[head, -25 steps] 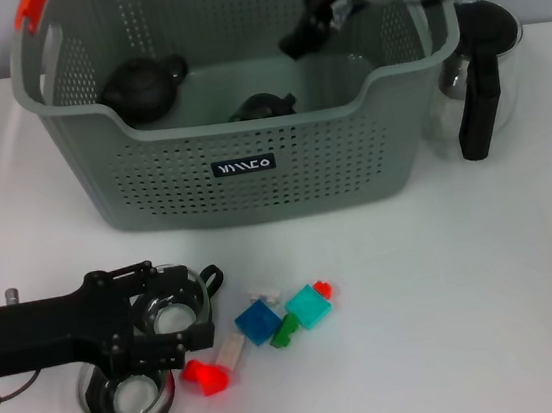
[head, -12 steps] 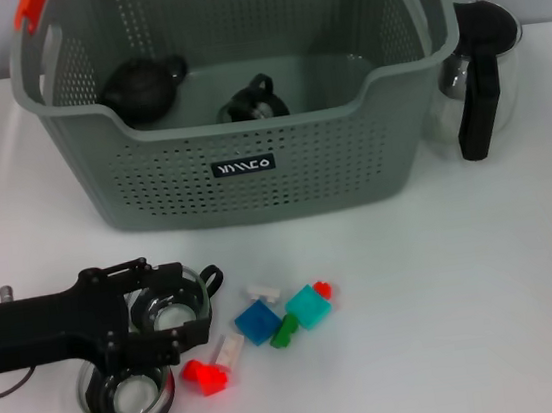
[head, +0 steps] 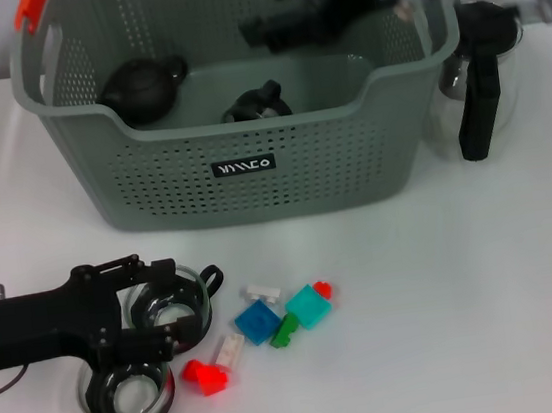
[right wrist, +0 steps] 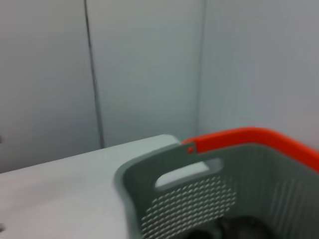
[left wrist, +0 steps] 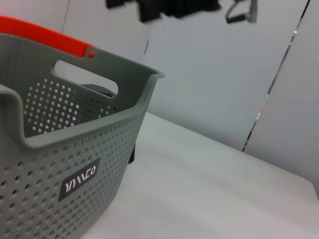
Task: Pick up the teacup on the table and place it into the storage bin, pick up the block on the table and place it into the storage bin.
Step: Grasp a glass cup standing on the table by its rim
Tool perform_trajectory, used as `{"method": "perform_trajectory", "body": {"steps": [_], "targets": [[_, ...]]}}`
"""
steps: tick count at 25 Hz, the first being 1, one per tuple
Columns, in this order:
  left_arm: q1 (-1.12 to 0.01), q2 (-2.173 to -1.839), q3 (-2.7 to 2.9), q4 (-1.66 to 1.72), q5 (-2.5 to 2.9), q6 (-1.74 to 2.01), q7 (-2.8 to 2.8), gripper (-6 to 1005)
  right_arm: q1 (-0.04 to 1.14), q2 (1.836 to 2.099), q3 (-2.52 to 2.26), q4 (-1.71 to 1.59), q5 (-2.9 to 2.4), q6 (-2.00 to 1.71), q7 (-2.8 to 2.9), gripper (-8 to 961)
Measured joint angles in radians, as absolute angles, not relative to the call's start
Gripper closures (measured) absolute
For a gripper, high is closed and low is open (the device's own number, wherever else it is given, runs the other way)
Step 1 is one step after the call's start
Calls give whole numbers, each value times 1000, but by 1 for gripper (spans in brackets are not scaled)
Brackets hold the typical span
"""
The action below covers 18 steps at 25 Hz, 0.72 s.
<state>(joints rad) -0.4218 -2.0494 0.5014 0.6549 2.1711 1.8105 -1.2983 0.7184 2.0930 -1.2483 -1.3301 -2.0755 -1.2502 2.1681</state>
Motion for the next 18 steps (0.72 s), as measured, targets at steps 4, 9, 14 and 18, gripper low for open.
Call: {"method": "perform_trajectory", "body": {"steps": [4,9,14,18], "targets": [[-418,-2048,505,671,2174,1823,-1302,124,656,2094,-1204,-1323,-2000,-1369,2073,301],[-404,-2047,503,740,2196,1849,-1326,124,590,2091,-1091,-1230,-1881,-1561,1934,302],[-394,-2046,501,849,2203,1842,-1431,124,581,2094,-1018,-1181,-1870,-1644,1905,302],[-393,-2046,500,956,2203,1840,-1524,124,580,2094,-999,-1131,-1865,-1664,1892,303]]}}
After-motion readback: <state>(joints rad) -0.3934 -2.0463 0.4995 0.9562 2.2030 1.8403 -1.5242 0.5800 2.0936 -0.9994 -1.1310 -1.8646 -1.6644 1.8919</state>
